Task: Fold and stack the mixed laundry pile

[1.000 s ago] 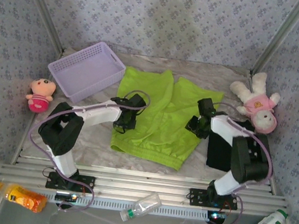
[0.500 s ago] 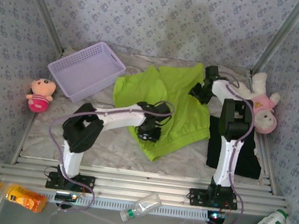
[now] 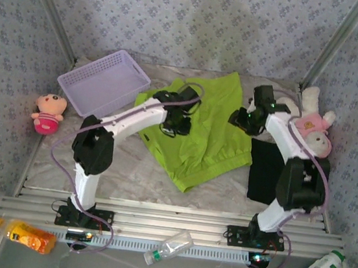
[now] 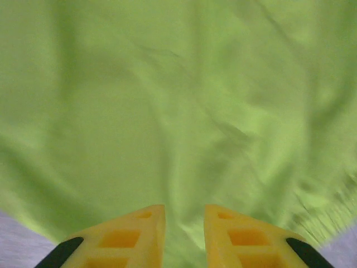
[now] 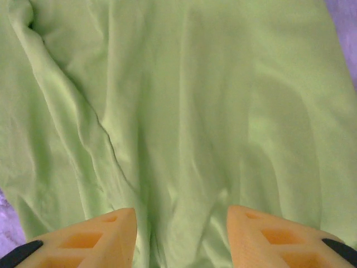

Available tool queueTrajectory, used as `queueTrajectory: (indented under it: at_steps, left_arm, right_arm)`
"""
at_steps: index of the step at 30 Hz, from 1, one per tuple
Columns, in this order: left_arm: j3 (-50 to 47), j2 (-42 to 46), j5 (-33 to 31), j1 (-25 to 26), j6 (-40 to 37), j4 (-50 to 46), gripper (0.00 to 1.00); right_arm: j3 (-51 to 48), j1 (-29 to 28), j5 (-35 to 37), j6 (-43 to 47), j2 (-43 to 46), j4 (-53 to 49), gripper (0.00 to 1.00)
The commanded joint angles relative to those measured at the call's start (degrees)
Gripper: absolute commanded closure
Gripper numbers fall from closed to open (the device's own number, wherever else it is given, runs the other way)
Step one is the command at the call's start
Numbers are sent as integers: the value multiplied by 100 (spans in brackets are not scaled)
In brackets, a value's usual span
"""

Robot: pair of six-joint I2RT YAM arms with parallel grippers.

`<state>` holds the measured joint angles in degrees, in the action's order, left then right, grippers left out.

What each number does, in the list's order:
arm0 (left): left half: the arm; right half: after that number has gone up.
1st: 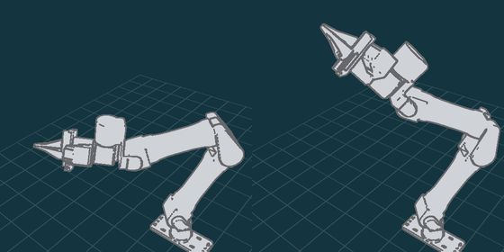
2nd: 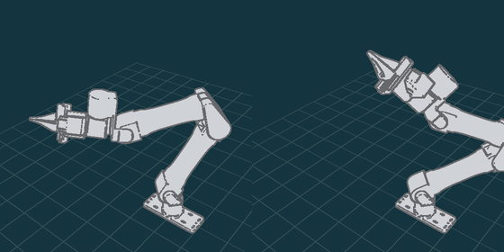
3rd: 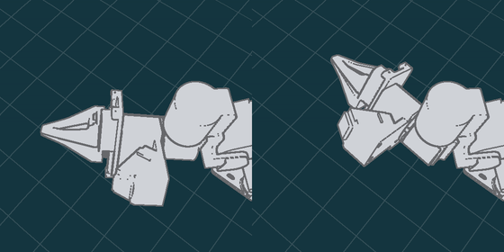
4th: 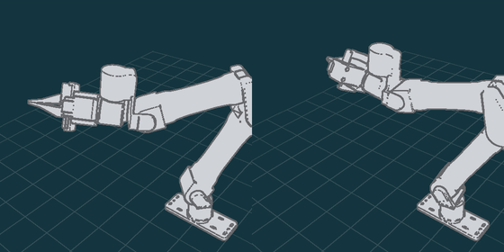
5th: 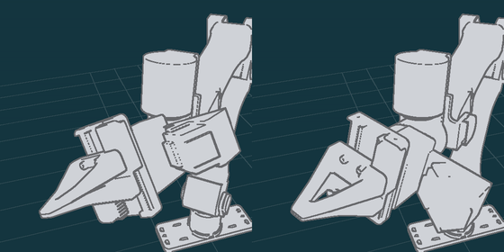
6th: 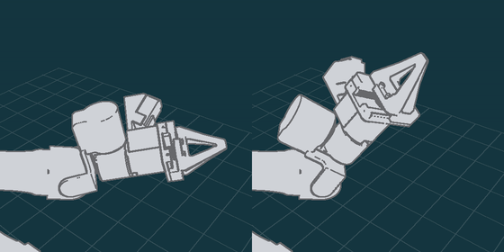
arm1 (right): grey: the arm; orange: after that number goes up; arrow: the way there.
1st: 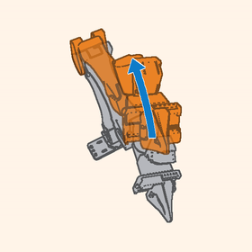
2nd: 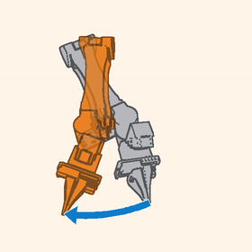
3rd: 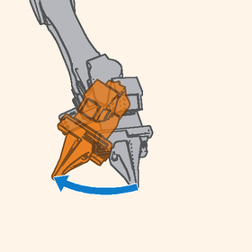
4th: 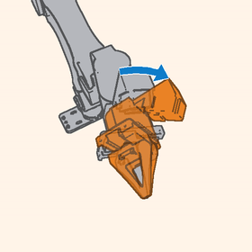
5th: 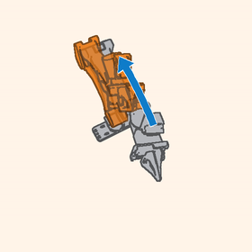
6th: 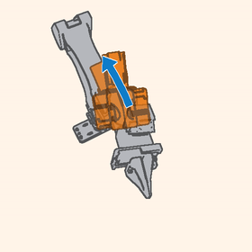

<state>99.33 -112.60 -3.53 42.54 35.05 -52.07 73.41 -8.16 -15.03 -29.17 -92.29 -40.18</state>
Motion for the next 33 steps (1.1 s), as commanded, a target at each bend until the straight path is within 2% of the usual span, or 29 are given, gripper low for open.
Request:
queueTrajectory:
  at_steps: [1, 5, 8, 11, 17, 21, 25, 27, 30, 33]
  left_arm:
    - [-136, -47, -560, -404, -618, 168, 79]
    - [-239, -467, -613, -727, -584, 222, 83]
    - [-544, -623, -506, -731, -432, 185, 85]
    - [-1241, -448, -479, -635, -119, 353, 86]
    - [-2798, 308, -357, -255, 749, 633, 89]
    - [-3327, 671, 171, 494, 1287, 524, 90]
    - [-3302, 932, 636, 1272, 1827, 340, 88]
    - [-3066, 1006, 704, 1442, 1907, 253, 86]
    - [-2307, 990, 372, 1415, 1624, -249, 81]
    - [-1636, 946, 149, 1123, 1181, -401, 74]
  right_arm:
    - [-1020, -159, -27, -574, 359, 242, 52]
    - [-1582, -339, 20, -954, 387, 549, 52]
    - [-1672, -349, 50, -1086, 105, 554, 52]
    - [-1573, -190, 284, -994, -325, 767, 58]
    - [-253, 121, 259, -411, -1652, 436, 62]
    - [894, 162, 311, -14, -2458, 132, 62]
    - [2042, 166, 217, 311, -3151, 40, 62]
    - [2580, 133, 49, 438, -3389, -158, 61]
    - [2986, 67, 79, 637, -3282, -388, 59]
    - [2679, -31, 256, 812, -2654, -532, 56]
